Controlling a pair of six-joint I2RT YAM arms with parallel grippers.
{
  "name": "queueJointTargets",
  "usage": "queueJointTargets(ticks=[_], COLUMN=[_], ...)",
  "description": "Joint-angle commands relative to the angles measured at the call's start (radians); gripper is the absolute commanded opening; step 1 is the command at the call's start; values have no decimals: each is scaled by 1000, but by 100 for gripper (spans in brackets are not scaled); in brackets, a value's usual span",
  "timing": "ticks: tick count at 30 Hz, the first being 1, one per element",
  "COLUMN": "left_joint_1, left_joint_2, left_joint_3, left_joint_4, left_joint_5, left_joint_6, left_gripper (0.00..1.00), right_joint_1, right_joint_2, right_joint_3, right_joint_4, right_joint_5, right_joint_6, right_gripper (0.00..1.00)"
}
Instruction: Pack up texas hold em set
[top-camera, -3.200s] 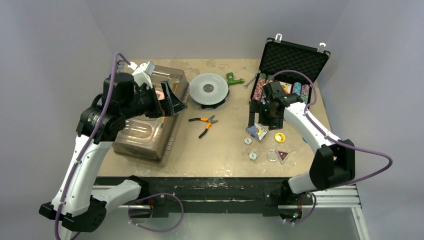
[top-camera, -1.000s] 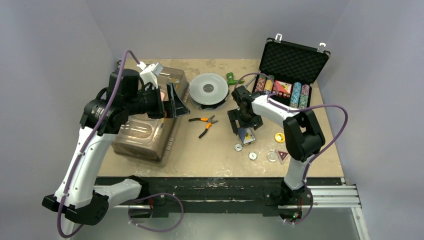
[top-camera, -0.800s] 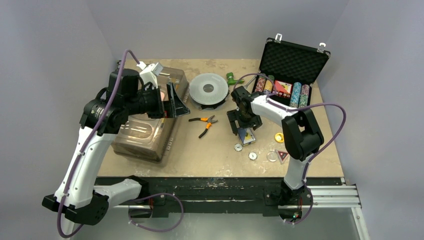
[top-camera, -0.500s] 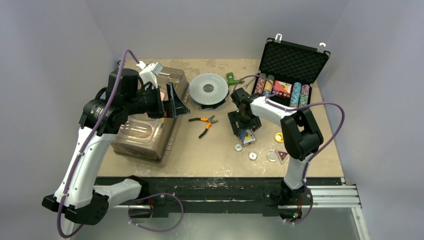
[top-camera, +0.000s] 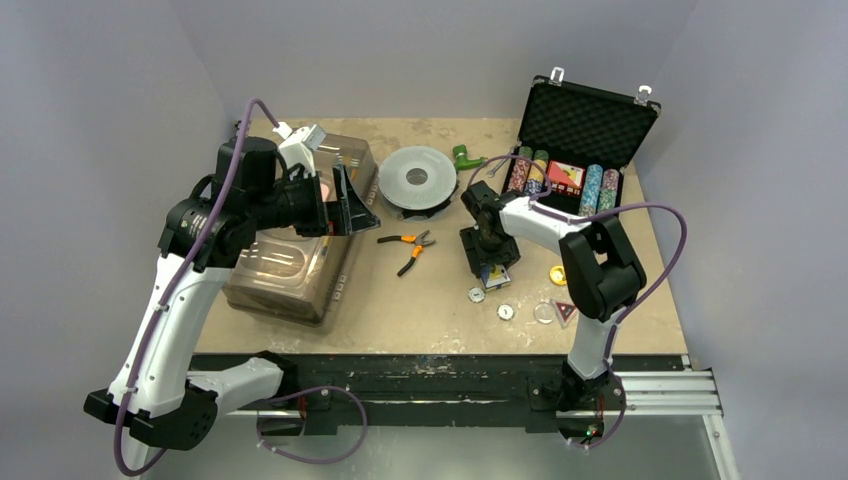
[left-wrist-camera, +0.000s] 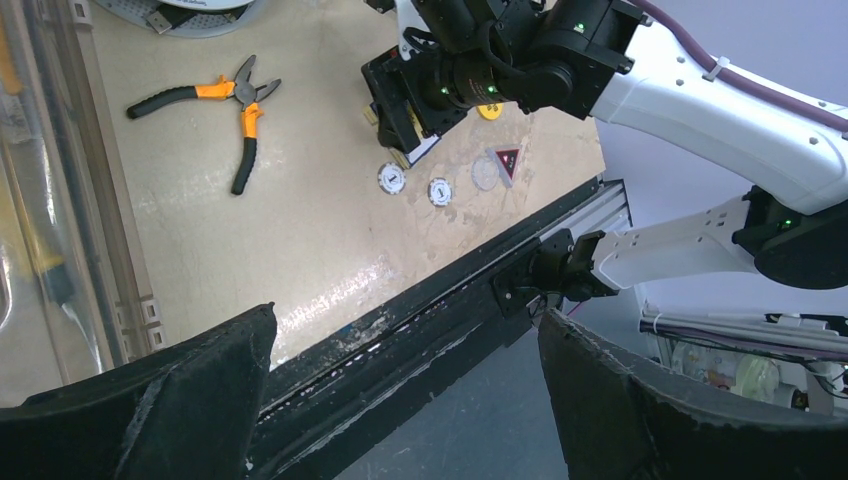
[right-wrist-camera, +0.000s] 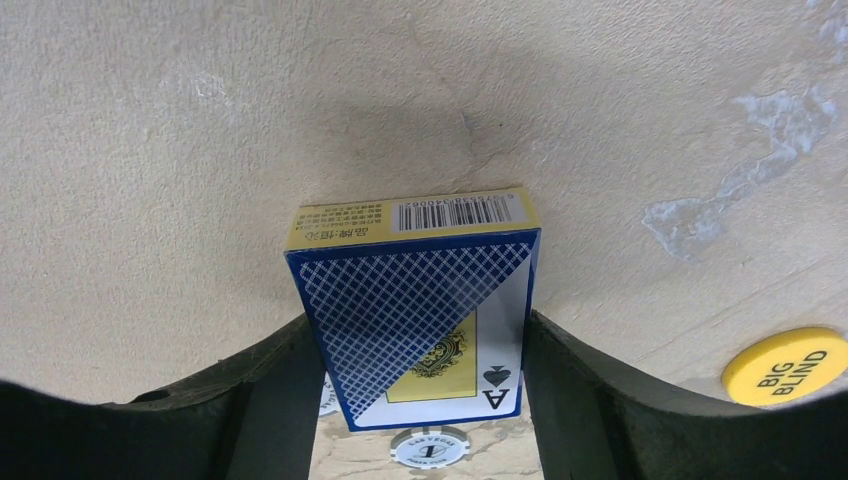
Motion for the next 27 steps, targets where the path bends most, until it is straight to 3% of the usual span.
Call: queueJointTargets(ticks=[1,11,21,27], left_joint_1=[-5,-5,-5,-5], left_joint_2=[-16,-24,-16,-6], left_joint_3=[5,-6,-5,16], left_joint_4=[27,24,20,-5], left_joint_5=[16,16,43,68], left_joint_6=[-1,-1,21,53], left_gripper=[100,100,100,100], right_joint_1=[6,4,-1,-42], right_joint_2=[-22,-125,-344,-406], right_joint_3=[4,49,-53,-125], right_joint_4=[18,-13,185,315], right_joint_5=[48,156,329,477], right_joint_6=[38,31,-266,-558], right_gripper=[50,10,5,0])
